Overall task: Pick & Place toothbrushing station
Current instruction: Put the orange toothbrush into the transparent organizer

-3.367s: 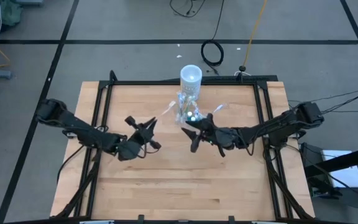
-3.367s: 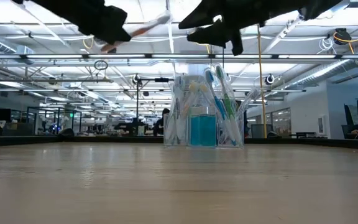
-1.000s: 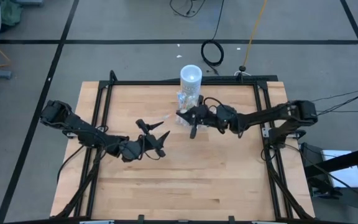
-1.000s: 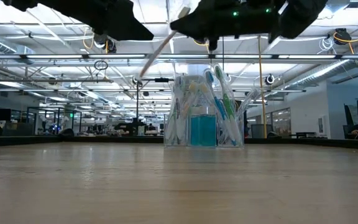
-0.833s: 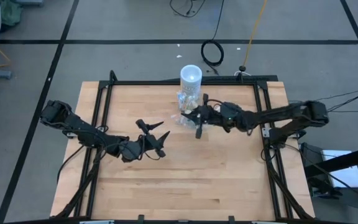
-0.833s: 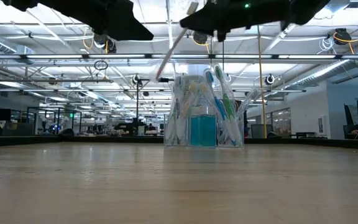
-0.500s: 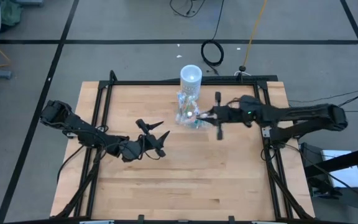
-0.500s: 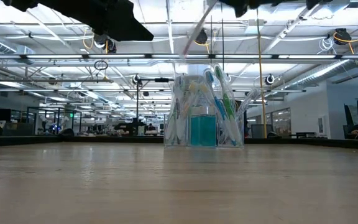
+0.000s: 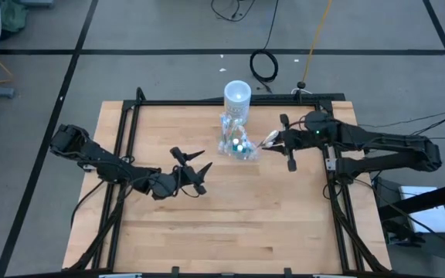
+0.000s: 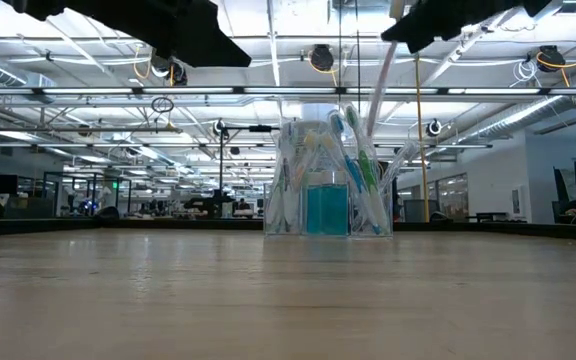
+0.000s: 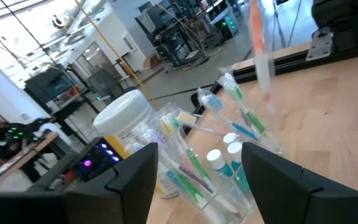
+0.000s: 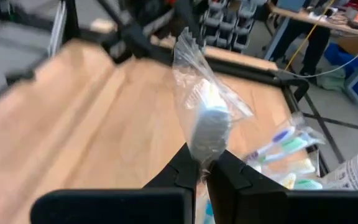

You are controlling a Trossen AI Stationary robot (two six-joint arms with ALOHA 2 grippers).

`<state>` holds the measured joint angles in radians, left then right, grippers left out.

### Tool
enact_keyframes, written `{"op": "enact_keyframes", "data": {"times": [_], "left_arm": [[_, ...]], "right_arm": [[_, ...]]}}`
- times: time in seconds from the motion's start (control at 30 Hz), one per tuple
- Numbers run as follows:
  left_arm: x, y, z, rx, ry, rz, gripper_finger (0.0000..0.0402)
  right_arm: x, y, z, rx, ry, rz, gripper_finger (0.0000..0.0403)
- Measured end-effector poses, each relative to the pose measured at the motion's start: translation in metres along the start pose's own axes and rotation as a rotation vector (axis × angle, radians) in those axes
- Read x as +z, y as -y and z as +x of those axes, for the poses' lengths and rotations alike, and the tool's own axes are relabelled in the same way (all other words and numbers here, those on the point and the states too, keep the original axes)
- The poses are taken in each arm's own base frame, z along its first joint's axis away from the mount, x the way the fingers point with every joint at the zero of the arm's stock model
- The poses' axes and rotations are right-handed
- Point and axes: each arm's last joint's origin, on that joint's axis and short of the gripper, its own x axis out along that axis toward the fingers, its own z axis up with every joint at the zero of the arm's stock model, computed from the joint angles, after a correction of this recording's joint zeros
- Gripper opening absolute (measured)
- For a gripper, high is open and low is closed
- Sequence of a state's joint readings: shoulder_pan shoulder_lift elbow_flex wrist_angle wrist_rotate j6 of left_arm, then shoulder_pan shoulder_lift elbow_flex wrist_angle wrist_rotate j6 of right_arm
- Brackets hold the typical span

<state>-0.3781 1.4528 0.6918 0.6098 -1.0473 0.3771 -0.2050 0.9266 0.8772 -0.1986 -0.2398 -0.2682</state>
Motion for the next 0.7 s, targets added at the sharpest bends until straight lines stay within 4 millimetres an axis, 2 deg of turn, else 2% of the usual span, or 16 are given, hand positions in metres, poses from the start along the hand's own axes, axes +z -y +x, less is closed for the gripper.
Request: {"op": "enact_keyframes", "data": {"times": [0.23,0.53,0.7], "left_arm": [[-0.002,-0.004,0.011,-0.085,0.022,-0.093,0.0239],[-0.006,-0.012,0.023,-0.064,0.003,-0.112,0.0239],[-0.008,-0.016,0.028,-0.045,-0.011,-0.124,0.0239]], "right_arm": [[-0.012,0.008,0.013,-0.001,-0.089,-0.196,0.0010],[-0.038,0.019,0.027,0.028,-0.284,-0.172,0.0009],[-0.044,0.021,0.036,0.062,-0.313,-0.268,0.0009]]}}
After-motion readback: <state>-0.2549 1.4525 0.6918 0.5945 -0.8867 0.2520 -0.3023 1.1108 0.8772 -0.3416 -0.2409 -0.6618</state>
